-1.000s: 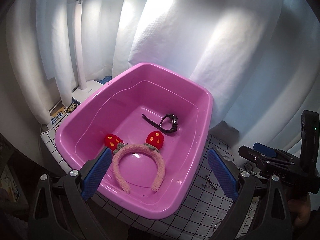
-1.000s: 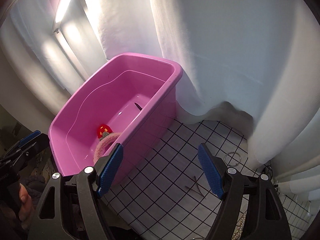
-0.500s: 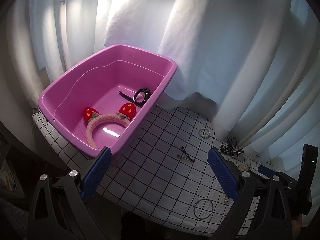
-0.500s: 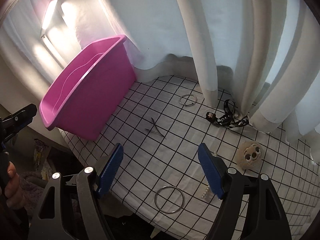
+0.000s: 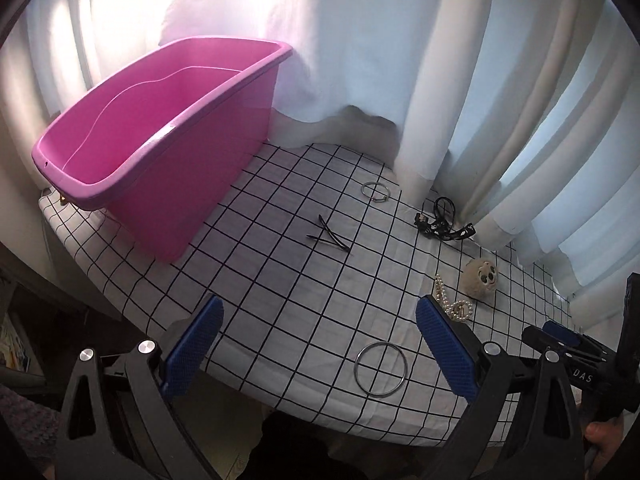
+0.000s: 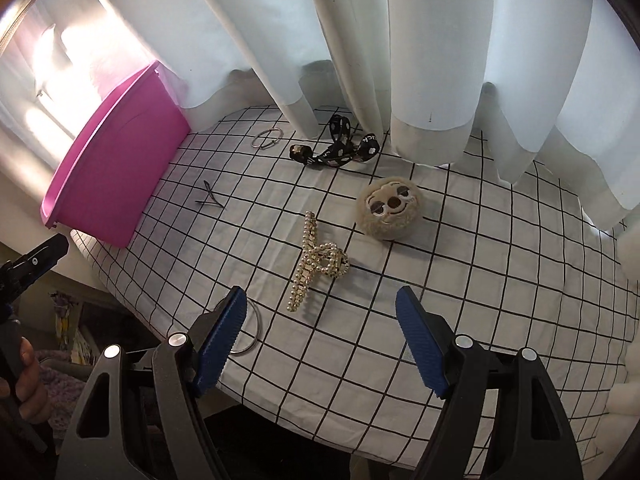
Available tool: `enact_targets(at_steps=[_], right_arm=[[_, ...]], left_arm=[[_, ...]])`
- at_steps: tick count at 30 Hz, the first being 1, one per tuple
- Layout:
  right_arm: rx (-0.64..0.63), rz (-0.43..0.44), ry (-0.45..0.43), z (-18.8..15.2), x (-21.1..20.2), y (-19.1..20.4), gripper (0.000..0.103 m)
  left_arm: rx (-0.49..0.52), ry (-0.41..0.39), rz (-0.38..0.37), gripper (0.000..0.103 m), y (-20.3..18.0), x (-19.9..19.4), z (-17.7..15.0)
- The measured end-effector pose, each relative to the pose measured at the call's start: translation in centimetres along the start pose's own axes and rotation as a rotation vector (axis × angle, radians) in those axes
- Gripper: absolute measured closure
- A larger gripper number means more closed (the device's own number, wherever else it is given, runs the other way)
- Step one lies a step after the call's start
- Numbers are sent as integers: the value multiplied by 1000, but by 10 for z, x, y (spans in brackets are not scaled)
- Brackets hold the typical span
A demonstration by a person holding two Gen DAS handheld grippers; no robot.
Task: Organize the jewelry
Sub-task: 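Withdraw both tools from the tub back over the table, then grasp the sloth plush with the right tool while the left tool grasps the silver ring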
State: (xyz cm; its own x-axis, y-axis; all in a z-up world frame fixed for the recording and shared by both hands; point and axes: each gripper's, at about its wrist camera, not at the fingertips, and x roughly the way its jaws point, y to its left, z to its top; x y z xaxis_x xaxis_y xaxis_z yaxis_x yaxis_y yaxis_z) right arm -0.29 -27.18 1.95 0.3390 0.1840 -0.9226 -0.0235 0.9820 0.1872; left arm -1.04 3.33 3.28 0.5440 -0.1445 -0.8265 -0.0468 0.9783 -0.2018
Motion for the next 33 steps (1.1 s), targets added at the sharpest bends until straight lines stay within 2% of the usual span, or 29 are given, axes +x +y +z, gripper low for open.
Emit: enact_targets(at_steps=[2, 5, 11, 15, 20, 25, 29, 33], right_arm=[[29, -39, -9, 0, 1, -6, 30], [55, -39, -30, 2, 2, -15, 30], [29, -31, -7, 10, 14, -32, 30], [-36, 6, 14, 20, 28, -46, 30], [-154, 82, 52, 26, 43, -58, 30], [-246, 140, 90, 28, 56, -66, 30], [-270, 167, 100, 29, 65, -69, 30], [-271, 163, 92, 32, 80, -72, 30]], left_arm=[[35, 9, -13, 8, -6, 14, 0], [41, 38, -52, 8, -10, 32, 0], [33, 58, -29, 8, -21, 42, -11], [-2, 46, 54, 8, -30, 42, -24], [-172, 67, 105, 8, -39, 43, -54], [-264, 38, 187, 8, -57, 38, -82], [-289, 41, 212, 7, -65, 42, -97], [-273, 44, 228, 7, -73, 59, -105]])
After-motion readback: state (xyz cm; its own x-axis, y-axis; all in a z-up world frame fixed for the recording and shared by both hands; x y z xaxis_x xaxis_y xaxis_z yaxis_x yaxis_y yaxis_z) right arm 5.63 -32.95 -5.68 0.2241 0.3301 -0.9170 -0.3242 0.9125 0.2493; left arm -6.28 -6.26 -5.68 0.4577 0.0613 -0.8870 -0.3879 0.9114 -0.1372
